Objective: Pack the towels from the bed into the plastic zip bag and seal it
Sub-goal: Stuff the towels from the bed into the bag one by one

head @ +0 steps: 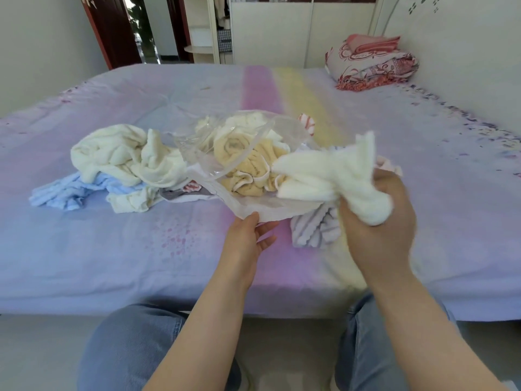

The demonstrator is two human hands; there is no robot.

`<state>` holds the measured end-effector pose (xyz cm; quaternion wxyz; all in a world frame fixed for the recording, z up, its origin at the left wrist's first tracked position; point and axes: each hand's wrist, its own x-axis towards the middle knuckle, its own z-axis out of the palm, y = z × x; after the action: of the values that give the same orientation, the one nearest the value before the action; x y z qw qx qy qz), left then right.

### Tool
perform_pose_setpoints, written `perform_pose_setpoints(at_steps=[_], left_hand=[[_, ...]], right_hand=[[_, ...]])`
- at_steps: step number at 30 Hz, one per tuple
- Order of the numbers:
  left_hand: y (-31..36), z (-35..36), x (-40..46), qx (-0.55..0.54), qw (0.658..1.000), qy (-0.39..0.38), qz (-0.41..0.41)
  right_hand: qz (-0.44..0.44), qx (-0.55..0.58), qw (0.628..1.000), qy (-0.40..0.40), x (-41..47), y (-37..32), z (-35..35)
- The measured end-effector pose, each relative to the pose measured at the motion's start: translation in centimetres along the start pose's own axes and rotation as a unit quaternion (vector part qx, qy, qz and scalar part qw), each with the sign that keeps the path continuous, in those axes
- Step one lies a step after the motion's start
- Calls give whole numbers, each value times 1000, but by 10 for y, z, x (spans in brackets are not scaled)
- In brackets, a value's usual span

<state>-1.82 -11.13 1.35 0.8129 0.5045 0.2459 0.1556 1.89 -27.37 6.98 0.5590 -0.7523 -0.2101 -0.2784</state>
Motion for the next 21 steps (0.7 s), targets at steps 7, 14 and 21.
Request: perform_pose_setpoints(at_steps=[7,14,21], left_hand=[[4,-9,-6,45,999,-6,30],[4,-28,-3,105,993,17,55],[7,-31,-14,103,992,44,62]], right_hand=[[88,-192,864,-458,23,7,97],[1,-240,844,-479,35,-11,100],[32,-322,711,-624,58,16,189]])
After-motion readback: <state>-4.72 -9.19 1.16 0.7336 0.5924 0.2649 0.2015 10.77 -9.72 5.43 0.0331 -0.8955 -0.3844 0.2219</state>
